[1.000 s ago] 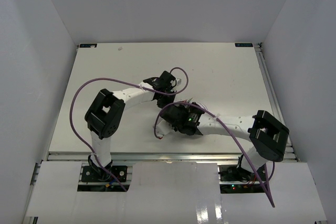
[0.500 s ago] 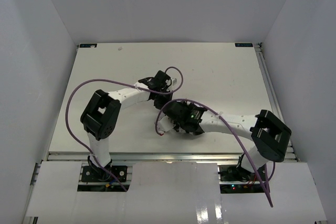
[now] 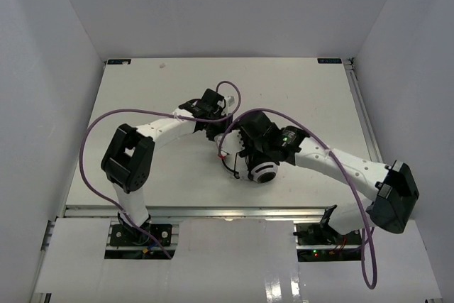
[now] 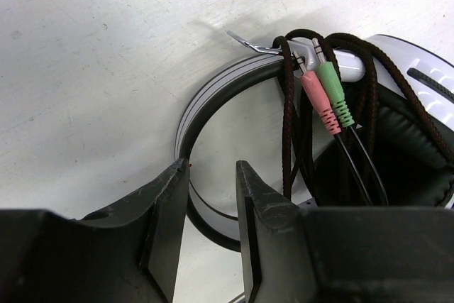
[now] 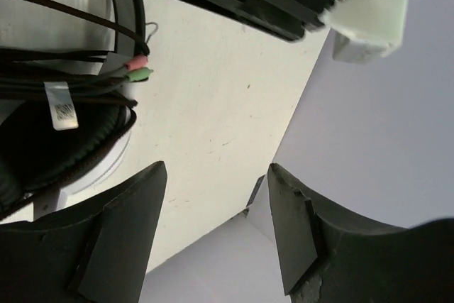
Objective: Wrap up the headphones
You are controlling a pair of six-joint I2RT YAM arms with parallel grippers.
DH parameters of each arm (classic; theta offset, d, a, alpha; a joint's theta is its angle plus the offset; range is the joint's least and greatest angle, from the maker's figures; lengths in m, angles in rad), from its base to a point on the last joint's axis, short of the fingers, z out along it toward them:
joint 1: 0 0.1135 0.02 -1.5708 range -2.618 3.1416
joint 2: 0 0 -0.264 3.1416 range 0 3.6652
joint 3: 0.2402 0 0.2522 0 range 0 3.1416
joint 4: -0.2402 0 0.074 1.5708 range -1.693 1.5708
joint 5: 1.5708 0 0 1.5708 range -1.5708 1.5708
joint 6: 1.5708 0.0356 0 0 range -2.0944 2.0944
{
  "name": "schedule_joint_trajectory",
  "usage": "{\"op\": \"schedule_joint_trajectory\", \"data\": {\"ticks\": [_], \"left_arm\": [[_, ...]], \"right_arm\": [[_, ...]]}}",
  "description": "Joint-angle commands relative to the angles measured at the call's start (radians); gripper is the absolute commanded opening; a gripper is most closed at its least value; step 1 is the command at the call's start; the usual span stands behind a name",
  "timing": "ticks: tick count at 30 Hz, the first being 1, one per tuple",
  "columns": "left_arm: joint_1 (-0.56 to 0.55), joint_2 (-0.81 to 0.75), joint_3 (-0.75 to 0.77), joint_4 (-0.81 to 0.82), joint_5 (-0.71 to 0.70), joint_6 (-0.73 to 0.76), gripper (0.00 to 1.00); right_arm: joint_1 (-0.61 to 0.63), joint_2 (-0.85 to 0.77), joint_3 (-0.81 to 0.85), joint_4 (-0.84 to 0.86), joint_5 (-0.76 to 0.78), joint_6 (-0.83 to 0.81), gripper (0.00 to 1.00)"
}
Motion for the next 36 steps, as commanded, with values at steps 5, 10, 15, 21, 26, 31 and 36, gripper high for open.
{"op": "schedule_joint_trajectory", "data": {"ticks": [5, 10, 15, 21, 26, 31, 36], "left_arm": [[0.042, -0.133, 0.024, 0.019, 0.001, -0.006, 0.56], [0.061, -0.295, -0.03, 0.07, 0.002, 0.033, 0.79], [0.064, -0.513, -0.164, 0.171, -0.014, 0.069, 0.92], [0.068, -0.874, -0.389, 0.284, -0.078, 0.095, 0.98], [0.07, -1.14, -0.578, 0.313, -0.126, 0.107, 0.98], [0.07, -1.246, -0.665, 0.302, -0.118, 0.113, 0.98], [0.07, -1.271, -0.706, 0.299, -0.104, 0.113, 0.98]], "right_arm": [[-0.253, -0.173, 0.074, -0.076, -0.367, 0.181, 0.77], [-0.462, -0.302, 0.006, -0.03, -0.615, 0.39, 0.9], [-0.701, -0.385, -0.097, 0.018, -0.795, 0.621, 0.9], [-0.89, -0.479, -0.195, 0.111, -0.836, 0.931, 0.9], [-0.901, -0.583, -0.262, 0.187, -0.588, 1.122, 0.9], [-0.907, -0.631, -0.294, 0.169, -0.469, 1.148, 0.9], [-0.922, -0.655, -0.336, 0.167, -0.452, 1.129, 0.9]]}}
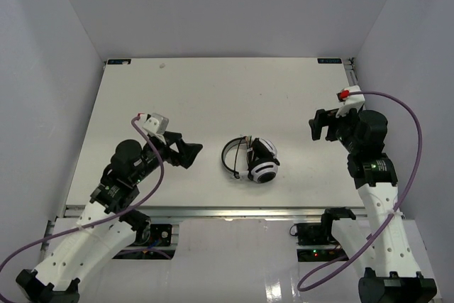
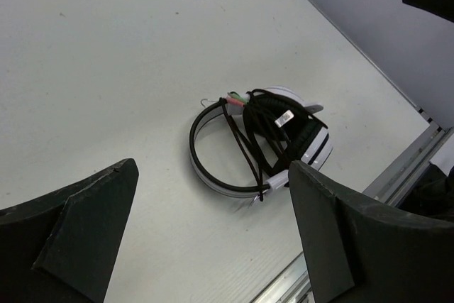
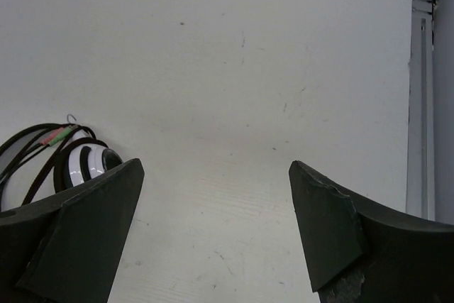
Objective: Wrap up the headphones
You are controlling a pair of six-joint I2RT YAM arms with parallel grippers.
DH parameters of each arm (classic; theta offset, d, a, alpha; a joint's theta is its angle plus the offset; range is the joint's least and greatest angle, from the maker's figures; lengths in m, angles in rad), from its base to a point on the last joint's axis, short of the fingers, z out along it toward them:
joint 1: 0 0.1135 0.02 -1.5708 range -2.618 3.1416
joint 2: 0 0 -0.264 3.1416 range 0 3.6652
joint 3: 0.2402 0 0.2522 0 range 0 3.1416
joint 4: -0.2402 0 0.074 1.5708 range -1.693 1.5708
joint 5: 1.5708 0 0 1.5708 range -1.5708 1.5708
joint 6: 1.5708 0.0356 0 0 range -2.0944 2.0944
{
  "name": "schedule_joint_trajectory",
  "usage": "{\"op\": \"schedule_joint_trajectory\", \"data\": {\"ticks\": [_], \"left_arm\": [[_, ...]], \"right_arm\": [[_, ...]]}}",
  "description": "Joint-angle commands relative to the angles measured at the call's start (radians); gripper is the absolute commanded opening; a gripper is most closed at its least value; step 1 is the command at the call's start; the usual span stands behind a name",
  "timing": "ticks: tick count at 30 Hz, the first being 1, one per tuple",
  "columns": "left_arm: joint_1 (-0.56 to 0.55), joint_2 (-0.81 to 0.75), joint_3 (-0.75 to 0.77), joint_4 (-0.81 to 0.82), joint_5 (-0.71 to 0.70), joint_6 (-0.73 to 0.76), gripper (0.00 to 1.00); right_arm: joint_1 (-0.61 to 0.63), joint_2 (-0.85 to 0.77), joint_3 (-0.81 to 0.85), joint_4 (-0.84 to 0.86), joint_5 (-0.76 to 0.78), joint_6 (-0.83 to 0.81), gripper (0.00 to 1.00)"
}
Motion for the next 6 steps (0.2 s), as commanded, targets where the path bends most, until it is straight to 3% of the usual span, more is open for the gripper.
{"op": "schedule_joint_trajectory", "data": {"ticks": [1, 6], "left_arm": [[0.004, -0.009, -0.025, -0.003, 0.003, 0.014, 0.98], [0.004, -0.009, -0.028, -0.003, 0.018, 0.017, 0.98]], "right_arm": [[-0.015, -0.01, -0.029, 0.03, 0.071, 0.027, 0.9], [-0.015, -0.011, -0.036, 0.032, 0.089, 0.038, 0.9]]}}
